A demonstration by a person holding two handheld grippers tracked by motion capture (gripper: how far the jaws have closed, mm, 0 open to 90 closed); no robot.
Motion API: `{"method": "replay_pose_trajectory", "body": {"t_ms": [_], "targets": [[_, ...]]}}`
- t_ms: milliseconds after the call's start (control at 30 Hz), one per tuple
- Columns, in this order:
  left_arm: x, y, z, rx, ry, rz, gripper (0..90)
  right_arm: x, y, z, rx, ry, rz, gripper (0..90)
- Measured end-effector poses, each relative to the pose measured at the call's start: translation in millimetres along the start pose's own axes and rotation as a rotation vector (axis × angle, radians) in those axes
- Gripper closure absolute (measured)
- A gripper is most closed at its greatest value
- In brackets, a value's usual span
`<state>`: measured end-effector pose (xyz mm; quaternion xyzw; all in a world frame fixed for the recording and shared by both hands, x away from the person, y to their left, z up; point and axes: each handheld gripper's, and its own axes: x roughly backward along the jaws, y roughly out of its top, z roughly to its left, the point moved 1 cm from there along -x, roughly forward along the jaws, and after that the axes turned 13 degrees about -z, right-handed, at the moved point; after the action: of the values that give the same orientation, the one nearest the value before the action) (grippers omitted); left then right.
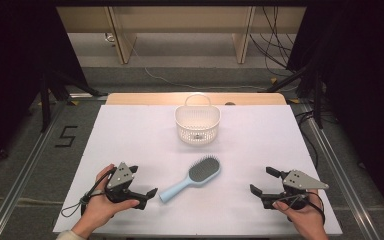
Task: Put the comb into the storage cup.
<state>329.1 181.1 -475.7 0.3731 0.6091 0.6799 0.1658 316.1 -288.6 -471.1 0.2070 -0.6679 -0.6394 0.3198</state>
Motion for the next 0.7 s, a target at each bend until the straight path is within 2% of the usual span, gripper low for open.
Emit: {"method": "replay_pose_trajectory", "body": {"t_ms": [267,433,600,700], "targets": [[0.2,4.6,1.2,-0.017,0.004,-0.017,0.0,0.9,0.6,0.7,-0.002,-0.002,-0.007,14.9],[-5.8,15.9,1.5,-0.015,0.006,-0.043,0.0,-0.6,0.2,1.6,-0.001,-0.003,-0.001,15.0],[-16.7,24.4,-5.8,-0.036,-0.021,-0.027,2.5,-0.8,0.2,1.8,-0.003,-0.005,-0.002,15.0],[-25.4,29.6,-11.2,-0.053,-0.037,0.002,3.7,-1.1,-0.1,1.5,-0.002,-0.003,0.001,15.0]]}}
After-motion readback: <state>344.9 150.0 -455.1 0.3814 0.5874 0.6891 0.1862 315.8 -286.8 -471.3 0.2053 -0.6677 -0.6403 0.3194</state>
